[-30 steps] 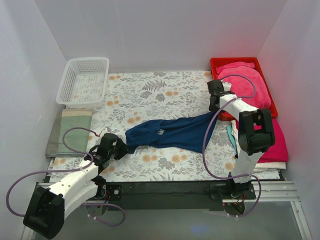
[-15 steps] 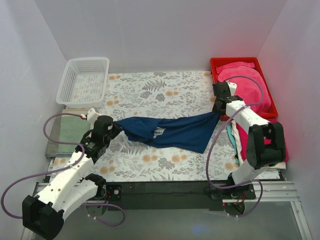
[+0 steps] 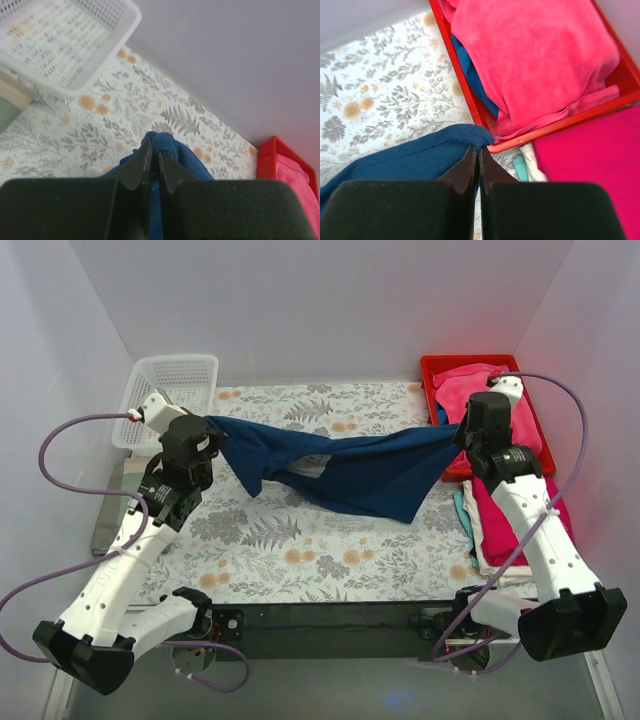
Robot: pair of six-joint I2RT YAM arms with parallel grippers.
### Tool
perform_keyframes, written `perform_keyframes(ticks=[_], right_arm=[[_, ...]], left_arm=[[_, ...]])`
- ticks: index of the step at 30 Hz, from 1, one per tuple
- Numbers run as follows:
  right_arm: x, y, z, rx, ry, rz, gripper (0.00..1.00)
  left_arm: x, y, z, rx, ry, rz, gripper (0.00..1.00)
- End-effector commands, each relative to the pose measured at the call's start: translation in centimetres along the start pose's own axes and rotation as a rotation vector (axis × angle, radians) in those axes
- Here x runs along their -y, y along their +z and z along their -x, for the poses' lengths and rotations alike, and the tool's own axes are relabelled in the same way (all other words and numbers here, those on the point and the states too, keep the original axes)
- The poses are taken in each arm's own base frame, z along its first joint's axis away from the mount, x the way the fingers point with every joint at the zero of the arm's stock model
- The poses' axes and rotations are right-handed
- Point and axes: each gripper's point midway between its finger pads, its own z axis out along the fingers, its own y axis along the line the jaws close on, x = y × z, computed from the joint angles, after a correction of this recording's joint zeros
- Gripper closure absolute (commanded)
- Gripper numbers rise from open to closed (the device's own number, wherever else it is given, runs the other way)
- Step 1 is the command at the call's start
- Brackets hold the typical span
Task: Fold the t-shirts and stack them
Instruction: Flatten out the tshirt
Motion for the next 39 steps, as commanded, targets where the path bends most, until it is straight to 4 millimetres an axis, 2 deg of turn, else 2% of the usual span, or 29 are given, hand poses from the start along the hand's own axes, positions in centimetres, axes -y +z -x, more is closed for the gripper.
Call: perform_keyframes(ticks=[1,4,8,9,11,12,14,15,20,22,25,28,30,31,32,33,34,35,36,37,38,39], right_arm=[[0.9,-3.5,4.5,0.124,0.005,0.014,0.99],[1.4,-6.2,6.4,0.196,0.020,0.043,0.99],[1.9,-9.9,9.0,0.296,0.063,0.092,0.99],[2.3,-11.2,9.5,0.328,0.078,0.103,0.99],[2.6,-12.5,10.2,0.363,0.099,0.117,0.99],[3.1,-13.9,10.9,0.398,0.114,0.125,0.99],[3.3,-15.2,11.4,0.427,0.130,0.143,0.99],[3.5,-16.8,12.3,0.467,0.145,0.165,0.99],[4.2,-21.3,15.0,0.555,0.164,0.214,0.99],[4.4,-23.0,16.4,0.598,0.174,0.234,0.99],[4.2,-22.8,17.5,0.618,0.187,0.226,0.99],[3.0,-19.1,17.3,0.577,0.173,0.188,0.99],[1.8,-13.7,14.8,0.466,0.152,0.131,0.99],[1.4,-11.7,13.7,0.432,0.154,0.114,0.99],[1.0,-7.8,10.7,0.338,0.124,0.067,0.99],[0.8,-5.8,8.8,0.290,0.117,0.049,0.99],[0.2,-4.2,7.8,0.275,0.140,0.046,0.99],[-0.1,-1.7,5.8,0.223,0.124,0.022,0.99],[0.0,0.5,2.9,0.163,0.103,-0.005,0.99],[-0.2,1.7,2.4,0.164,0.117,-0.013,0.99],[-0.2,3.8,0.4,0.112,0.096,-0.043,0.99],[-0.1,4.8,-0.4,0.090,0.091,-0.059,0.99]], left_arm=[[1.1,-2.2,7.1,0.183,-0.012,-0.007,1.00],[1.3,-4.0,10.3,0.257,-0.019,-0.020,1.00],[0.4,-7.7,14.3,0.345,-0.062,-0.058,1.00],[0.2,-8.5,14.9,0.355,-0.069,-0.068,1.00],[-0.6,-10.5,16.0,0.376,-0.103,-0.098,1.00],[-0.8,-11.2,16.3,0.377,-0.135,-0.115,1.00],[-1.1,-12.3,16.0,0.352,-0.146,-0.154,1.00],[-1.6,-13.4,16.4,0.357,-0.173,-0.174,1.00],[-2.0,-15.3,16.0,0.318,-0.209,-0.238,1.00],[-1.6,-15.2,15.7,0.299,-0.202,-0.252,1.00],[-0.9,-13.6,14.6,0.268,-0.181,-0.221,1.00],[-0.4,-11.3,13.2,0.243,-0.169,-0.177,1.00],[-0.4,-8.3,10.2,0.191,-0.132,-0.112,1.00],[-0.5,-7.1,8.9,0.173,-0.121,-0.084,1.00],[-0.7,-5.3,7.1,0.146,-0.101,-0.039,1.00],[-0.9,-4.0,5.7,0.126,-0.114,-0.008,1.00],[-1.8,-2.3,3.0,0.100,-0.102,0.032,1.00],[-2.3,-1.2,1.7,0.095,-0.097,0.066,1.00],[-3.0,0.9,-1.0,0.061,-0.057,0.114,1.00],[-3.5,2.3,-2.9,0.053,-0.080,0.138,1.00],[-4.0,3.5,-4.4,0.040,-0.067,0.167,1.00],[-4.8,5.4,-6.9,0.010,-0.031,0.211,1.00]])
